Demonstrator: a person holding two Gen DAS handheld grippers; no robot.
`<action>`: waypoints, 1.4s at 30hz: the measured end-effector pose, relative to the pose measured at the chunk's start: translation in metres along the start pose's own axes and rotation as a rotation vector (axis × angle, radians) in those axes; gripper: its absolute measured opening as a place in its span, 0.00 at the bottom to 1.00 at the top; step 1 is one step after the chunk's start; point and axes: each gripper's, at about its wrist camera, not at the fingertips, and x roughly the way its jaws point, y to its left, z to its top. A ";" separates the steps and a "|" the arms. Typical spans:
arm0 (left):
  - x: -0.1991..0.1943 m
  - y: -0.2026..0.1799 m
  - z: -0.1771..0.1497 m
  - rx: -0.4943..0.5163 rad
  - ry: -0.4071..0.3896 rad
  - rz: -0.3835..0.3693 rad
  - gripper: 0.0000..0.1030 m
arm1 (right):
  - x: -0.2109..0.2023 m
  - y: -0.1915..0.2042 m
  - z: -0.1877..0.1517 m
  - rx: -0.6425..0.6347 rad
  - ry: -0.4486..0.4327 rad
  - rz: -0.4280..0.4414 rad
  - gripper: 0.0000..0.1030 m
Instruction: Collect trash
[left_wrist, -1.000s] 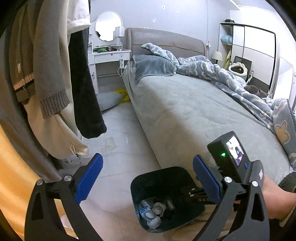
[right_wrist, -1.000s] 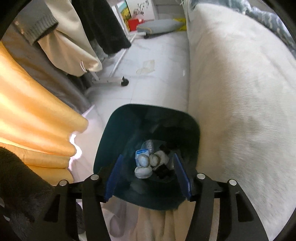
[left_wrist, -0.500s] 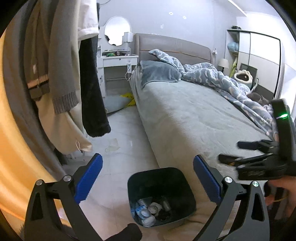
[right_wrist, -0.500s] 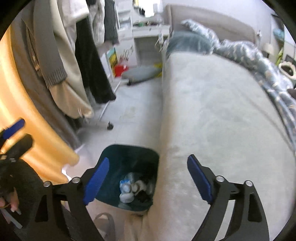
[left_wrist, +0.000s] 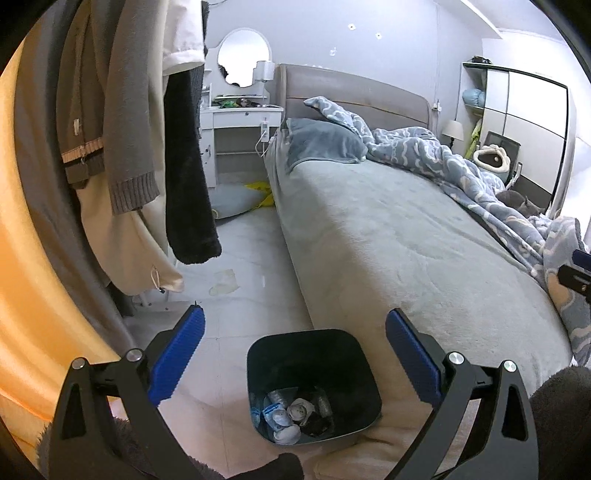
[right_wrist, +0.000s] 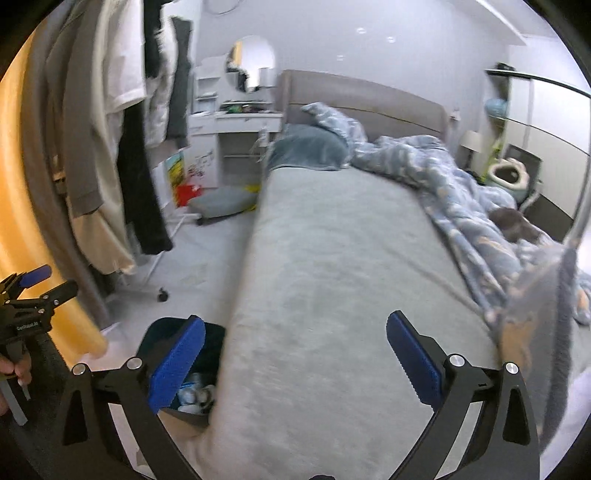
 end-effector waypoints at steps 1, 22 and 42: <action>-0.001 -0.003 -0.001 0.010 -0.004 -0.005 0.97 | -0.004 -0.008 -0.003 0.022 -0.002 -0.005 0.97; 0.005 -0.020 -0.014 0.070 0.025 0.033 0.97 | -0.019 -0.020 -0.023 0.030 0.010 0.077 0.97; 0.005 -0.021 -0.015 0.063 0.028 0.027 0.97 | -0.018 -0.022 -0.023 0.028 0.018 0.077 0.97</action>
